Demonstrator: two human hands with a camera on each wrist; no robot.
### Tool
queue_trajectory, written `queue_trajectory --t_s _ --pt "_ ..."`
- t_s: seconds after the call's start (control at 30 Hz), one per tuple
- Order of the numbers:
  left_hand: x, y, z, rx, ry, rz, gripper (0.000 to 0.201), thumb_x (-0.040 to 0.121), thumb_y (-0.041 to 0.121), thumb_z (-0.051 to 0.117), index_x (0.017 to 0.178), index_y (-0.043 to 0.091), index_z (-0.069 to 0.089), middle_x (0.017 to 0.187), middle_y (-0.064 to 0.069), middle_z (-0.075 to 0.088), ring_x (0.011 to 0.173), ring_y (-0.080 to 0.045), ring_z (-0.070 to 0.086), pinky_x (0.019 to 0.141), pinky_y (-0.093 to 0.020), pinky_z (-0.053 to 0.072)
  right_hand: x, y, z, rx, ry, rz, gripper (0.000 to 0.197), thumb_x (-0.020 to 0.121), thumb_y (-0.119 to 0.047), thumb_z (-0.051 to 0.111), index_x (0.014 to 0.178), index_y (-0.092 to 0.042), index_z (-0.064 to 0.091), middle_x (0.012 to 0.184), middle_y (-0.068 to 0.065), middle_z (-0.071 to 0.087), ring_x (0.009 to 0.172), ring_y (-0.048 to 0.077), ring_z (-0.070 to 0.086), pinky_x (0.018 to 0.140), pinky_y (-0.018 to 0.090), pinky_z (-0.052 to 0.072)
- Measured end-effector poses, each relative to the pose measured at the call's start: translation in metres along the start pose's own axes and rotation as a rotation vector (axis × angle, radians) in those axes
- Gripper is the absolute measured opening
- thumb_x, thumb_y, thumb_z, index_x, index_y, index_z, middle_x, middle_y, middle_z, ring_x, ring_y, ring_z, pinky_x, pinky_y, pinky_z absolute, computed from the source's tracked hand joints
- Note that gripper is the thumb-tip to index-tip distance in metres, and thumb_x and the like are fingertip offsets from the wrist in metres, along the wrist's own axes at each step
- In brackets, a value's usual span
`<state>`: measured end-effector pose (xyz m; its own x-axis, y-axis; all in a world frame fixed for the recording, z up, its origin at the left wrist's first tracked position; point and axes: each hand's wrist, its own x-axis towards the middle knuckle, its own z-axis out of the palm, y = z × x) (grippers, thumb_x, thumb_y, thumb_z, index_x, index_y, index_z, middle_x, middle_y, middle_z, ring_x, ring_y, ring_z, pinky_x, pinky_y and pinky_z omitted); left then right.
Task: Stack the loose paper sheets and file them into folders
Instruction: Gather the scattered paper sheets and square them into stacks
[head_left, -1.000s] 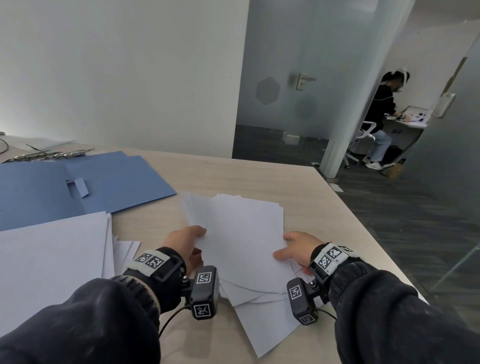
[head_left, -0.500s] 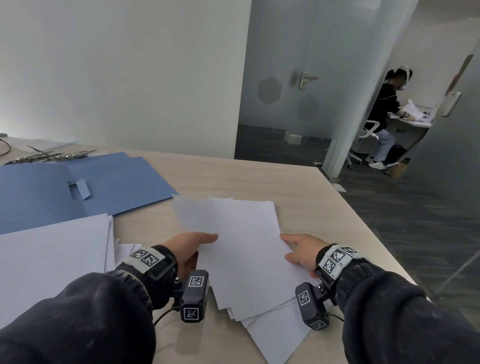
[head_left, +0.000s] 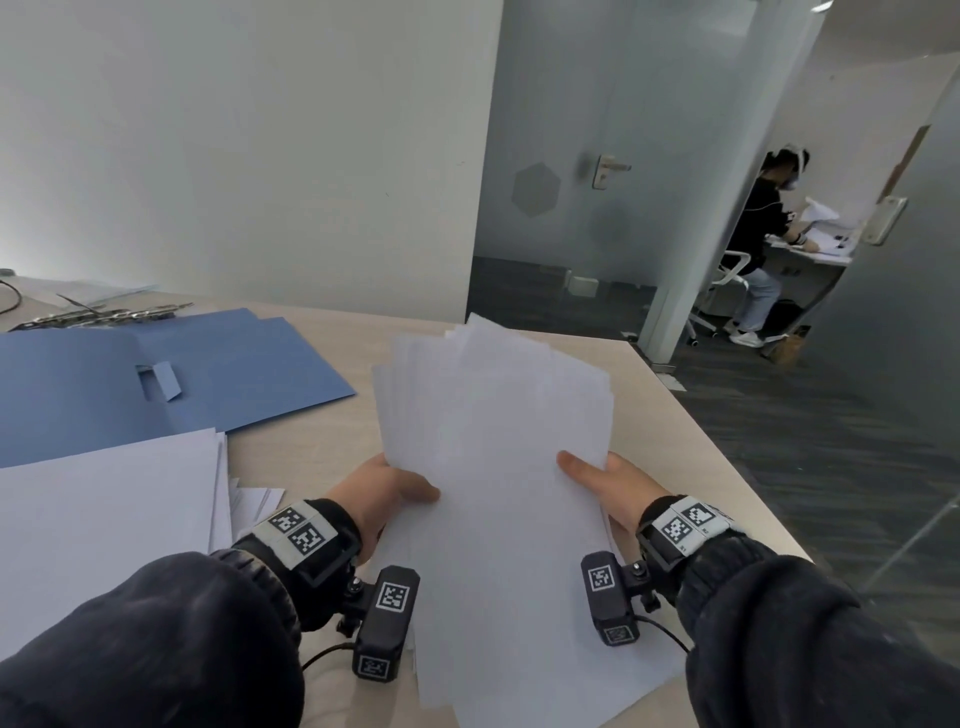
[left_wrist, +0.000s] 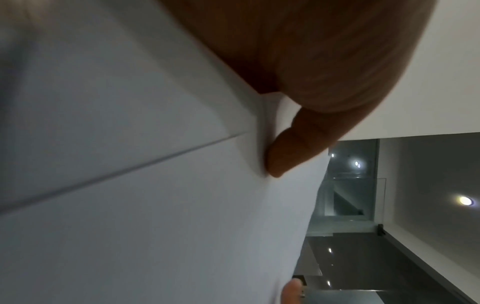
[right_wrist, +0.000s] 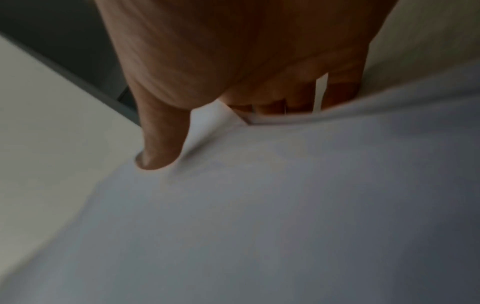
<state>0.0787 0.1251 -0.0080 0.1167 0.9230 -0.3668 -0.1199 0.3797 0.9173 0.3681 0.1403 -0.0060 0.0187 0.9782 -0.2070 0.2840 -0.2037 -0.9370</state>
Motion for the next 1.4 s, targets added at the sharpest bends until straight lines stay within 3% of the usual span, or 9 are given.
queue_trajectory --t_s 0.13,0.3,0.5,0.73,0.9,1.03,1.13,1.27,1.4 --pt "-0.004 -0.006 0.003 0.104 -0.067 -0.055 0.053 0.065 0.007 0.076 0.118 0.001 0.067 0.105 -0.024 0.075 0.095 -0.045 0.072 0.093 -0.060 0.055 -0.008 -0.015 0.017 0.190 -0.070 -0.031 0.030 0.093 -0.020 0.069 0.122 -0.014 0.063 0.114 0.005 0.075 0.100 0.022 0.072 0.082 0.034 0.057" --pt "-0.008 -0.011 -0.002 0.141 -0.011 -0.019 0.039 0.078 -0.010 0.067 0.116 -0.002 0.066 0.100 -0.025 0.075 0.092 -0.047 0.072 0.089 -0.061 0.056 -0.009 -0.003 0.024 0.144 -0.026 0.025 0.073 0.060 -0.012 0.071 0.130 -0.006 0.052 0.116 0.018 0.068 0.106 0.036 0.065 0.098 0.050 0.051" --pt "-0.012 0.024 -0.002 0.076 0.060 0.314 0.051 0.067 0.016 0.084 0.115 0.009 0.069 0.101 -0.010 0.078 0.093 -0.034 0.075 0.091 -0.056 0.057 -0.011 -0.010 0.011 0.159 0.009 -0.064 0.030 0.090 0.008 0.063 0.119 0.001 0.062 0.112 0.023 0.072 0.105 0.045 0.068 0.097 0.058 0.052" --pt "-0.026 0.091 0.014 0.206 0.138 0.691 0.027 0.086 0.024 0.080 0.111 0.023 0.069 0.099 0.008 0.078 0.088 -0.007 0.075 0.079 -0.027 0.060 -0.031 -0.070 0.010 0.204 0.219 -0.467 0.026 0.095 0.002 0.060 0.104 -0.021 0.067 0.101 -0.002 0.077 0.097 0.020 0.073 0.084 0.034 0.058" --pt "-0.023 0.094 0.013 0.289 0.058 0.568 0.032 0.075 0.015 0.077 0.106 0.019 0.073 0.100 -0.003 0.079 0.094 -0.027 0.075 0.095 -0.052 0.057 -0.036 -0.070 0.008 0.131 0.247 -0.501 0.025 0.092 -0.004 0.066 0.107 -0.025 0.068 0.105 -0.006 0.077 0.101 0.014 0.072 0.097 0.041 0.054" --pt "-0.028 0.088 0.019 0.199 0.067 0.626 0.019 0.087 0.003 0.073 0.101 0.016 0.073 0.095 -0.007 0.079 0.089 -0.031 0.075 0.088 -0.051 0.060 -0.040 -0.058 0.005 0.152 0.260 -0.487 0.018 0.092 -0.011 0.068 0.108 -0.020 0.070 0.106 -0.002 0.077 0.103 0.018 0.072 0.101 0.049 0.052" --pt "-0.029 0.095 0.024 0.090 0.078 0.683 0.016 0.084 0.017 0.079 0.100 0.017 0.073 0.095 -0.005 0.079 0.089 -0.029 0.076 0.084 -0.046 0.060 -0.045 -0.063 0.001 0.249 0.245 -0.542 0.028 0.092 -0.013 0.072 0.119 -0.015 0.067 0.114 0.000 0.075 0.109 0.018 0.070 0.101 0.041 0.052" --pt "-0.022 0.090 0.026 0.190 0.054 0.617 0.052 0.073 0.046 0.083 0.117 0.023 0.069 0.106 0.004 0.078 0.097 -0.019 0.075 0.090 -0.043 0.058 -0.048 -0.064 0.000 0.245 0.211 -0.572 0.042 0.087 -0.017 0.076 0.127 -0.016 0.062 0.119 -0.002 0.073 0.113 0.014 0.068 0.100 0.033 0.051" --pt "-0.009 0.070 0.029 0.271 0.034 0.548 0.024 0.090 0.005 0.072 0.105 0.024 0.069 0.102 0.002 0.078 0.096 -0.022 0.075 0.098 -0.050 0.056 -0.045 -0.053 0.003 0.204 0.215 -0.503 0.034 0.087 -0.011 0.077 0.119 -0.018 0.066 0.110 -0.002 0.076 0.103 0.017 0.072 0.097 0.042 0.055"
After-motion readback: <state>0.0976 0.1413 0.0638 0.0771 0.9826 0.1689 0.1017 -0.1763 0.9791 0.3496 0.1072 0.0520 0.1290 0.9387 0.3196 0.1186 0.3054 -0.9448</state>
